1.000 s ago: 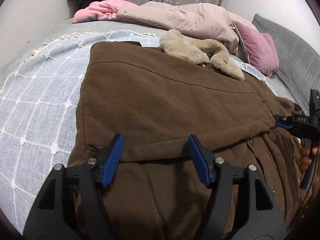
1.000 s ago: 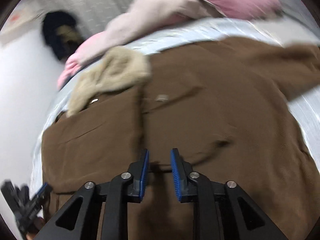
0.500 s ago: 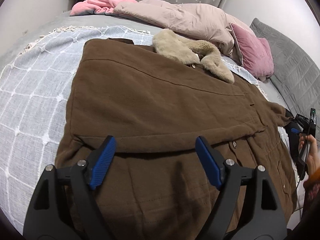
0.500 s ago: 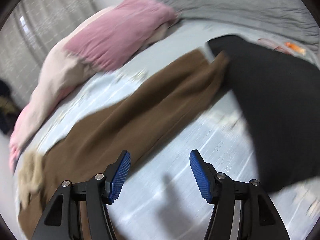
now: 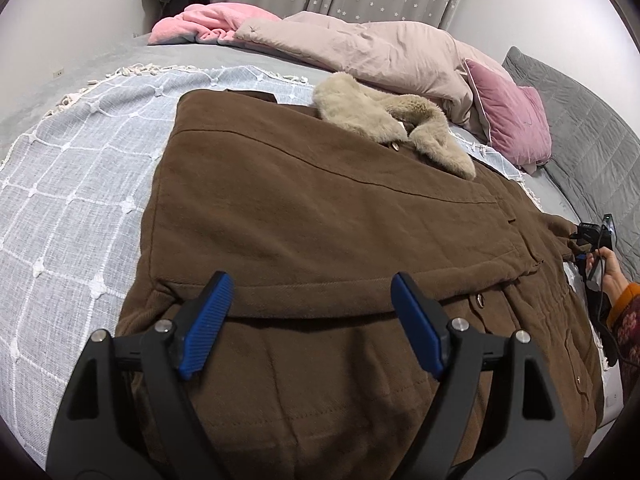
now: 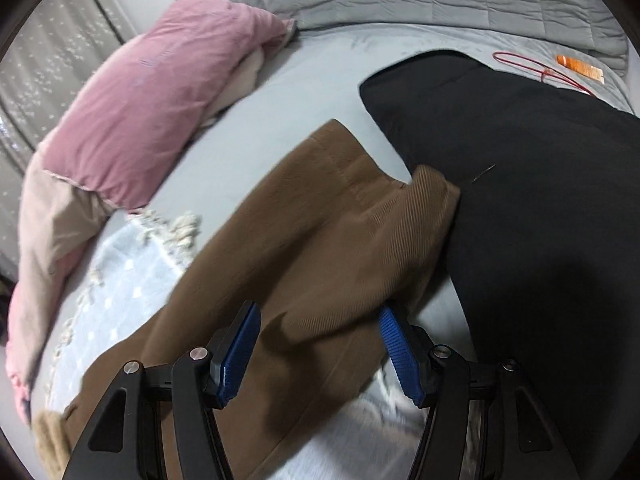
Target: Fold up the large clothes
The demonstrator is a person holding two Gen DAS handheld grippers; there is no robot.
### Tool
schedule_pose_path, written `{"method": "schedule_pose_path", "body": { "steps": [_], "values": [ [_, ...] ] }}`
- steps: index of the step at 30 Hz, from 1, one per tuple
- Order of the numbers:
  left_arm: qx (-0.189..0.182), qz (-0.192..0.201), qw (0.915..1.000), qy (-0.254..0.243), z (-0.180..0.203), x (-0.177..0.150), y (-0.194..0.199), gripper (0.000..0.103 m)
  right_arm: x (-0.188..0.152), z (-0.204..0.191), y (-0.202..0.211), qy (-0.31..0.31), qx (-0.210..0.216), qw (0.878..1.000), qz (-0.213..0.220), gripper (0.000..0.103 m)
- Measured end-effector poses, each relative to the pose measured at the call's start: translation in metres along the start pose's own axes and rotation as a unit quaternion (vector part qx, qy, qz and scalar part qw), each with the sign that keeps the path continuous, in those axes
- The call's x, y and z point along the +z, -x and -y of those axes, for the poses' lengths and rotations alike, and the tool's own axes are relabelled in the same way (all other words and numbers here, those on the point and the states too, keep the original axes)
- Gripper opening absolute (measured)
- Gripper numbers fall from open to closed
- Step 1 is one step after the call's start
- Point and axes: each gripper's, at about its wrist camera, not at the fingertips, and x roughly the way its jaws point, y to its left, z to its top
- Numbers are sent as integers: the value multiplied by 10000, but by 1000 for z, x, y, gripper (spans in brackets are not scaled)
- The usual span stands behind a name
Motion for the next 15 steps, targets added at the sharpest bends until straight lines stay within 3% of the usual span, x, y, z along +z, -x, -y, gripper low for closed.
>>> {"method": "schedule_pose_path", "body": {
  "steps": [4,6,8,10,15],
  "values": [
    [92,-56,9998,-152,2,-2,-4,82,7,1,-21,-58,-95,9999,19,61],
    [103,-56,9998,-188,3,-3,-5,82,9,7,-24,-113,-53,9999,71,54],
    [101,-75,9997,-200,2,-3,-6,82,10,14,-21,-171,-21,9998,128,21],
    [98,-78,9997,-193,2,-3,-5,82,11,20,-13,-169,189,9995,163,11],
    [130,-114,9996,-200,3,-2,-6,82,5,13,38,605,104,9951,770,8]
  ]
}}
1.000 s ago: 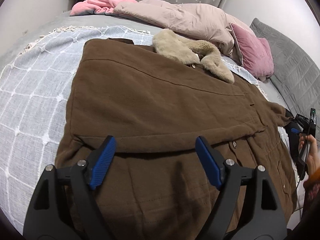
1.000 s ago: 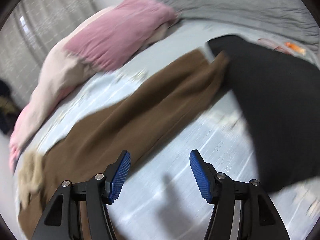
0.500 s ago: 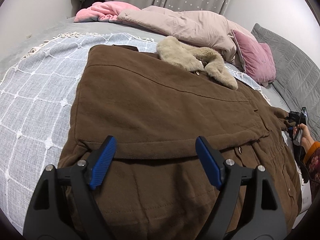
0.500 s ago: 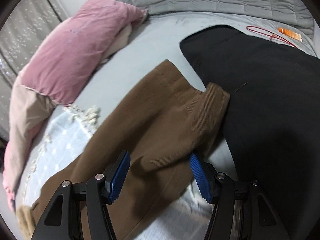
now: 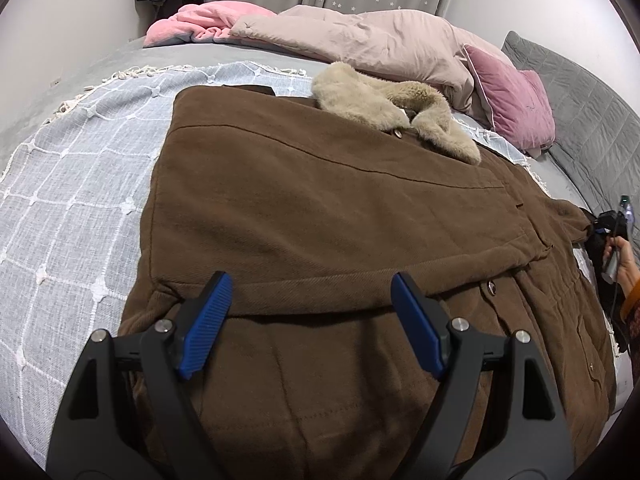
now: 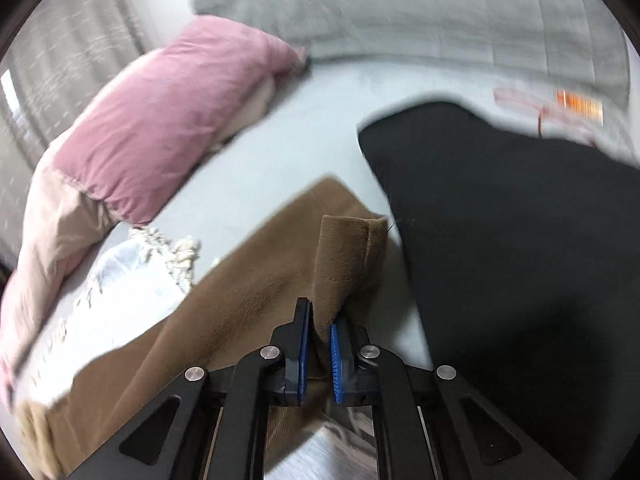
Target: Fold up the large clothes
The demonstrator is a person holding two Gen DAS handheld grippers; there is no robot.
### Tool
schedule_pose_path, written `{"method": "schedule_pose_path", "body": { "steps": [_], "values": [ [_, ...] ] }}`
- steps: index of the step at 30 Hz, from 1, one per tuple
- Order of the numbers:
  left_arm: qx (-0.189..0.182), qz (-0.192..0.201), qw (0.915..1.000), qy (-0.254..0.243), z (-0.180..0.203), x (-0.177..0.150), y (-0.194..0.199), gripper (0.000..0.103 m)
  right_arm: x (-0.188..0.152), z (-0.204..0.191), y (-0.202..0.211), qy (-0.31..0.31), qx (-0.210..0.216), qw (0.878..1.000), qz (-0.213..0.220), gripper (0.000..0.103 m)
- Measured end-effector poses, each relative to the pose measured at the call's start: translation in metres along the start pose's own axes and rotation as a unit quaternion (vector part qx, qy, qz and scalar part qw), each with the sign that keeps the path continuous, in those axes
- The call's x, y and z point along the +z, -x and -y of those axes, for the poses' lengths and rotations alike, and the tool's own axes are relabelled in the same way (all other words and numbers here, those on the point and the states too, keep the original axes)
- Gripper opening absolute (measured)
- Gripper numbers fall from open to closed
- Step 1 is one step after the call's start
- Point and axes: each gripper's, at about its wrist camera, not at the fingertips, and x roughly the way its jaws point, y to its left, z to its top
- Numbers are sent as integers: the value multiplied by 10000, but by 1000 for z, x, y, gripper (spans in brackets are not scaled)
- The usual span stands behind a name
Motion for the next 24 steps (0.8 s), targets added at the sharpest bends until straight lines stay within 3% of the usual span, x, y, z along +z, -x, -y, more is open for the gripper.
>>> {"method": "schedule_pose_path", "body": {
  "steps": [7,12,17,24],
  "values": [
    [-210,16,9996,174,0,4,6,82,20,-11,74,345,593,9956,639,8],
    [-306,74,9991,278,-1,8,14,82,26,-67,145,1039,1070,9811,1231,8],
    [-429,106,9986,273,-1,13,20,82,2,-151,229,1900,1841,9487,1733,8],
    [-634,92,9978,146,6,16,25,82,-92,-266,316,3352,2800,8824,1747,8]
  ]
}}
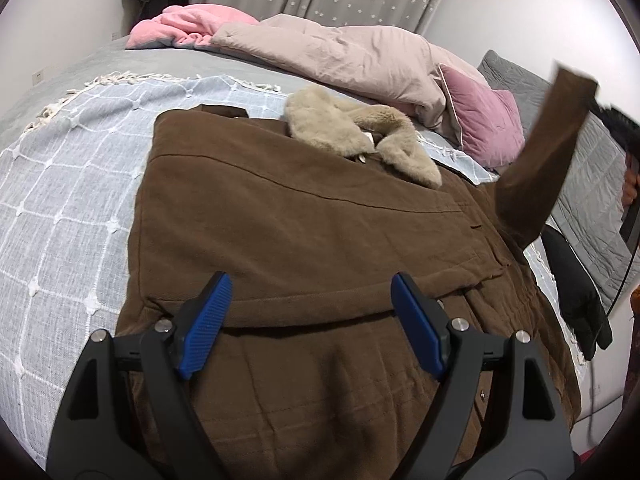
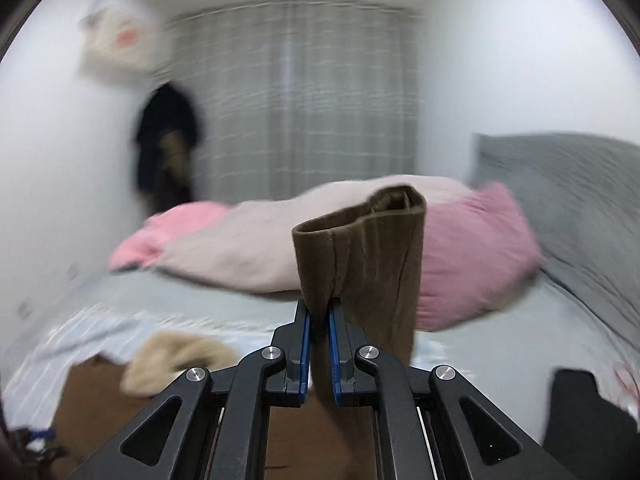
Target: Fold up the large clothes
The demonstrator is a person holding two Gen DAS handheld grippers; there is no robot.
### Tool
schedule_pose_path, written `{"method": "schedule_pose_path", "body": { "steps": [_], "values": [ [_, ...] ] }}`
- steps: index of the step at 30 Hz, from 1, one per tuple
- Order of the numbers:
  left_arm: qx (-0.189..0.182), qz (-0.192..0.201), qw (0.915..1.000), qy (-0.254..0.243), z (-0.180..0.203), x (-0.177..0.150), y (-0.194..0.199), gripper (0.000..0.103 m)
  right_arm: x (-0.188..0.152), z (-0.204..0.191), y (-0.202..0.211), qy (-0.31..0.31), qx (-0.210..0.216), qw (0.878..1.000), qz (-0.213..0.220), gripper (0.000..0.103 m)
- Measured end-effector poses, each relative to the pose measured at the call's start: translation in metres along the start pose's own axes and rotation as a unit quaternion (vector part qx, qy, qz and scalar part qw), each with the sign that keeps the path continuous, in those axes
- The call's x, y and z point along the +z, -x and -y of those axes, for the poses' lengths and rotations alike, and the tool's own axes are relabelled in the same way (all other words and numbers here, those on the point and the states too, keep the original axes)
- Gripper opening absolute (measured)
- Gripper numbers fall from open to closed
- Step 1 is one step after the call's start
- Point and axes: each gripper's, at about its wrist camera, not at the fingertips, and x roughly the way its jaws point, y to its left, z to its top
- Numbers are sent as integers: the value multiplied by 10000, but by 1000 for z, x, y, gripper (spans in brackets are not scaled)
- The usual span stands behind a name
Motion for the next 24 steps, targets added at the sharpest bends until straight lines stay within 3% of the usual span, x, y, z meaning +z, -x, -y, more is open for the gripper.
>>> {"method": "schedule_pose_path", "body": {
  "steps": [4,6,7,8,10,12,16,18,20,24],
  "values": [
    [-53,-57,10000,-7,1,-1,-2,82,-30,-88,-13,223,1289,9900,-537,12],
    [-24,-88,9999,46,0,-1,-4,82,-57,-123,-25,205,2112,9704,-1154,19],
    [-54,-105,9999,96,-1,-1,-4,82,-75,-138,-32,204,2565,9545,-1509,26],
    [-76,-105,9998,136,-2,0,-4,82,-90,-147,-35,216,2814,9441,-1707,34],
    [-128,-93,9997,211,-4,1,-3,82,-119,-159,-31,354,2907,9381,-1850,44],
    [-187,-103,9993,323,-5,3,-2,82,-138,-156,-27,337,2765,9411,-1916,47],
    [-256,-273,9981,491,0,12,-9,82,-156,-100,-29,-387,2243,9510,-2092,50],
    [-383,-343,9971,553,7,18,-16,82,-161,-60,-33,-509,1496,9655,-2068,53],
    [-428,-476,9963,568,16,26,-27,82,-166,-27,-38,-648,684,9722,-2143,54],
    [-422,-726,9961,281,45,43,-62,80,-199,34,-60,-1065,-430,9525,-2819,54]
  ]
}}
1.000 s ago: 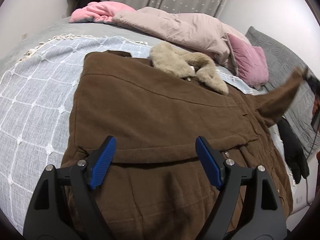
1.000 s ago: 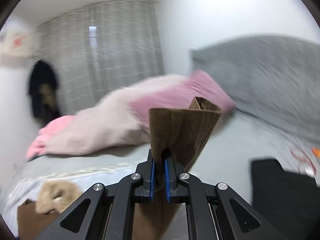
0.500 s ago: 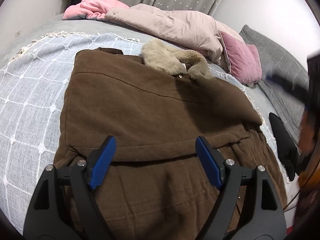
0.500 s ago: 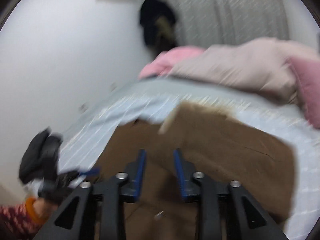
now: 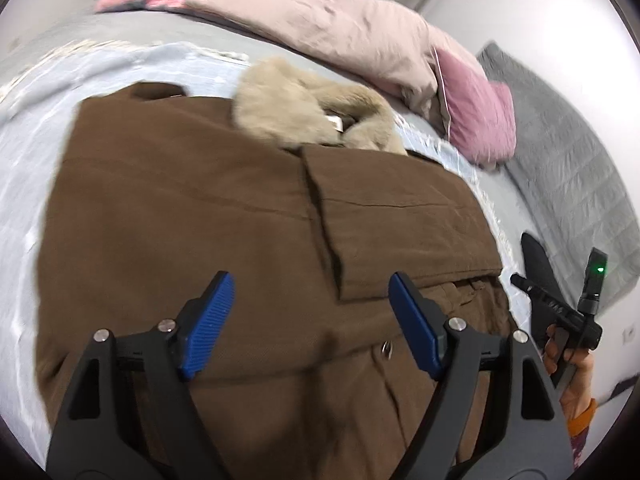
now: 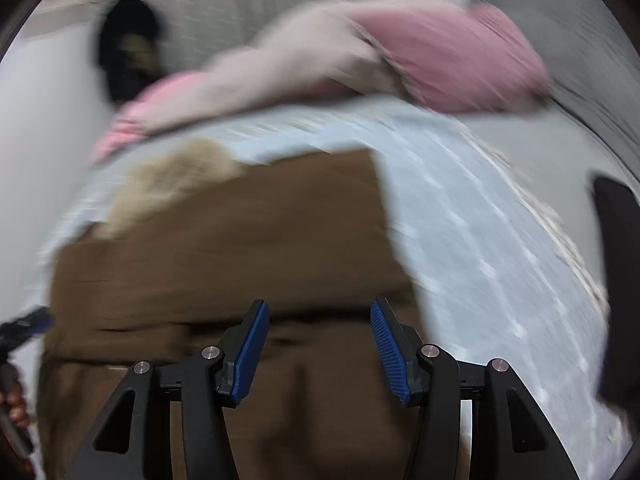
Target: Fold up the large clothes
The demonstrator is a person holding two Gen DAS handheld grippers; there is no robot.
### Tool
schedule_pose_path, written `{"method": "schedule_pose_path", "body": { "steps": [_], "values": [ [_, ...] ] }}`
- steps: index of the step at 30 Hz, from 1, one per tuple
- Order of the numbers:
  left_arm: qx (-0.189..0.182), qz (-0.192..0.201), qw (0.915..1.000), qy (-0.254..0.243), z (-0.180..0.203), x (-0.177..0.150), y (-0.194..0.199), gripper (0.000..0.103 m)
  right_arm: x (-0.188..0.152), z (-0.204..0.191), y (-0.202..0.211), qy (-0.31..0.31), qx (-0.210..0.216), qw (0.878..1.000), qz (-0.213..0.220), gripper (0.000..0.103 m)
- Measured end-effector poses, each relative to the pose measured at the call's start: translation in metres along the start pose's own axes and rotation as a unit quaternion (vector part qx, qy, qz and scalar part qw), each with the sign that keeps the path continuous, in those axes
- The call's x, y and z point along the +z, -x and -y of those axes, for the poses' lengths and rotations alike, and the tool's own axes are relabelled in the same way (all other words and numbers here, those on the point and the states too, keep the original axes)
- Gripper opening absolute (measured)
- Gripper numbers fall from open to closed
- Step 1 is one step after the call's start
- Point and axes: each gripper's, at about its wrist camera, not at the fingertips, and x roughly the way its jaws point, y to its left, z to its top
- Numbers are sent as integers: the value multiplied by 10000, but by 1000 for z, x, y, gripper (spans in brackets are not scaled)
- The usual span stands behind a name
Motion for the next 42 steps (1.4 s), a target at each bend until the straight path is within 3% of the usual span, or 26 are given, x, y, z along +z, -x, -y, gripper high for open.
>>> {"method": "schedule_pose_path", "body": {
  "steps": [3,6,8,9,12,13,15,17,19,20,24,26,28,30,34,36,38,40,42],
  "values": [
    [150,-362,9992,-31,12,10,-42,77,-10,21,-26,-116,-330,9987,-361,54],
    [251,-595,9975,300,11,9,-71,56,-16,25,-47,-12,-365,9990,-270,54],
    [143,-452,9984,314,16,8,-72,40,-12,21,-57,140,-424,9989,-126,54],
    [3,-462,9984,331,20,6,-72,27,-10,21,-62,172,-421,9990,-39,54],
    [73,-218,9997,57,32,4,-63,7,2,15,-67,145,-518,9982,258,51],
    [167,-68,9998,-76,36,4,-56,6,5,13,-66,134,-534,9978,371,44],
    [393,449,9982,-78,38,3,-37,3,7,13,-59,161,-491,9969,586,40],
    [981,607,9933,-101,38,-6,-34,1,8,15,-58,143,-514,9973,496,40],
    [1479,175,9888,-132,32,-14,-53,0,3,21,-68,-32,-750,9971,108,40],
    [1477,-90,9890,-25,23,-22,-61,0,-1,26,-77,-157,-816,9964,-143,40],
    [1189,338,9922,178,17,-21,-34,2,-2,37,-63,-361,-479,9980,-221,41],
    [988,588,9932,188,21,-14,-18,8,1,39,-50,-428,-322,9985,-137,41],
    [905,699,9934,69,31,-8,-14,25,5,36,-34,-458,-133,9989,-43,41],
    [715,734,9946,-161,47,-2,-19,29,9,28,-20,-418,17,9990,148,42],
    [465,467,9970,-410,61,-4,-44,31,18,9,-12,-355,344,9975,507,44],
    [582,96,9971,-482,58,-14,-64,31,19,4,-22,-369,472,9964,597,47],
    [755,9,9957,-539,56,-24,-71,32,12,4,-46,-468,500,9967,438,48],
    [813,75,9951,-562,56,-31,-60,37,3,9,-73,-515,321,9981,-62,48],
    [852,-114,9948,-539,56,-33,-52,41,0,6,-65,-348,288,9989,114,48]
  ]
}}
